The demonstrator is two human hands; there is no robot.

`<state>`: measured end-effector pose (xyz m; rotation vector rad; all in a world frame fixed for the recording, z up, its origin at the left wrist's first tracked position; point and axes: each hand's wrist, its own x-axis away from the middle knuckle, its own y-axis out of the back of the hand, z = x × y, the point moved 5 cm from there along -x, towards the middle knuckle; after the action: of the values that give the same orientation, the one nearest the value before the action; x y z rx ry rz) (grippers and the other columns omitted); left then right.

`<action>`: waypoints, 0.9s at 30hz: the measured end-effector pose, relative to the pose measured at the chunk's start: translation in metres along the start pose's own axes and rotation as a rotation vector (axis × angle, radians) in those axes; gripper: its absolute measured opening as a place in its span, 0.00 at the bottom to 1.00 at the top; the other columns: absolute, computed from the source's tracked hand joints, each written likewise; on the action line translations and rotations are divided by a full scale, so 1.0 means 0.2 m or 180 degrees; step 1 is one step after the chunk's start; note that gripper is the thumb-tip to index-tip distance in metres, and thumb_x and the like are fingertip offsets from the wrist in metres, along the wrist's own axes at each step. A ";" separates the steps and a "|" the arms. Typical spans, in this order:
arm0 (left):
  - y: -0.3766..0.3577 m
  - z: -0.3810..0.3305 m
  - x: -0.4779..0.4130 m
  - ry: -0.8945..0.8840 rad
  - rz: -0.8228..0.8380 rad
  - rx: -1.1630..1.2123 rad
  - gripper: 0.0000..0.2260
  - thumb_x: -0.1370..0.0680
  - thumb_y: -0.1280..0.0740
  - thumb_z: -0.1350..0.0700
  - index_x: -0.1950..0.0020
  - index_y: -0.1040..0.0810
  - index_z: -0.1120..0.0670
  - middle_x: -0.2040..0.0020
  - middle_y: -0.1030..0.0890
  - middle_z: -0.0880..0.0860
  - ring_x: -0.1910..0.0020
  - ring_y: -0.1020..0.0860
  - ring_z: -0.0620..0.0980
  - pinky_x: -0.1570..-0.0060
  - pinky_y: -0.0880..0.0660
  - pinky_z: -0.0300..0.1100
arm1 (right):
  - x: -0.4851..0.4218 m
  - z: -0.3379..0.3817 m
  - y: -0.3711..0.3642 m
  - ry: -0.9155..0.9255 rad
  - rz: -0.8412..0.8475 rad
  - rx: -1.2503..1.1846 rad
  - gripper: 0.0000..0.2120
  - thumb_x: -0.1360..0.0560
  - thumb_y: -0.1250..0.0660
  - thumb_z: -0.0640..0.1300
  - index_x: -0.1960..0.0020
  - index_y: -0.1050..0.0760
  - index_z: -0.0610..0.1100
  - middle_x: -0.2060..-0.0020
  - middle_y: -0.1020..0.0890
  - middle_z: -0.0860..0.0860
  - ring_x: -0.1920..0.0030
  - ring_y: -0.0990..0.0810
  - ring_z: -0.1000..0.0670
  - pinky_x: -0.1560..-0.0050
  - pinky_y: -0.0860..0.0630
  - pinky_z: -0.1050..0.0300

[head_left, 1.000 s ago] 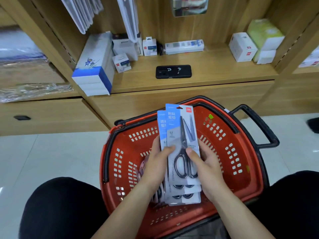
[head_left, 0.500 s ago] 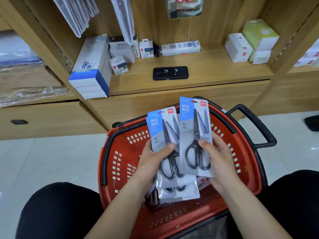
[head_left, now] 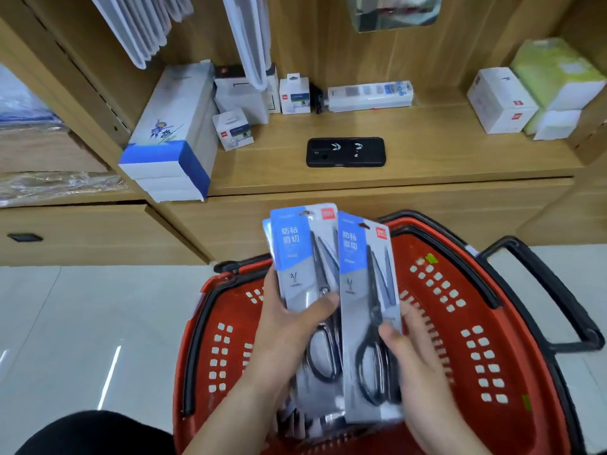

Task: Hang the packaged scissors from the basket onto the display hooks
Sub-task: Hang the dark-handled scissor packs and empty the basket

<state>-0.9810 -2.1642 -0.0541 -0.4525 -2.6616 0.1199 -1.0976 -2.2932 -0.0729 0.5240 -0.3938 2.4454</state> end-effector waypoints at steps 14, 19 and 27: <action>0.06 -0.96 0.35 0.0512 -0.0445 0.0252 0.30 0.36 0.23 0.65 0.36 0.24 0.54 0.47 0.13 0.55 0.54 0.13 0.53 0.61 0.18 0.42 | 0.30 0.88 -0.22 -0.0141 0.0234 0.0443 0.12 0.22 0.31 0.43 0.40 0.23 0.51 0.47 0.14 0.53 0.44 0.16 0.51 0.42 0.23 0.52; 0.09 -1.61 0.69 0.0336 -0.0571 0.0165 0.29 0.29 0.25 0.73 0.33 0.26 0.54 0.44 0.14 0.57 0.52 0.13 0.52 0.61 0.18 0.41 | 0.62 1.58 -0.37 -0.0031 0.0369 0.0582 0.13 0.22 0.30 0.34 0.42 0.21 0.49 0.50 0.13 0.52 0.46 0.14 0.48 0.47 0.21 0.52; 0.14 -2.57 1.09 -0.0129 -0.0671 0.0148 0.26 0.26 0.26 0.71 0.34 0.24 0.48 0.45 0.12 0.51 0.50 0.13 0.51 0.58 0.17 0.40 | 1.02 2.60 -0.71 0.0605 0.0648 0.0883 0.19 0.26 0.27 0.44 0.35 0.22 0.49 0.45 0.13 0.53 0.44 0.14 0.51 0.47 0.19 0.57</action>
<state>-0.9353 -2.0597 0.4924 -0.1547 -2.7204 0.1274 -1.0181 -2.2856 0.4984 0.3742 -0.0283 2.7376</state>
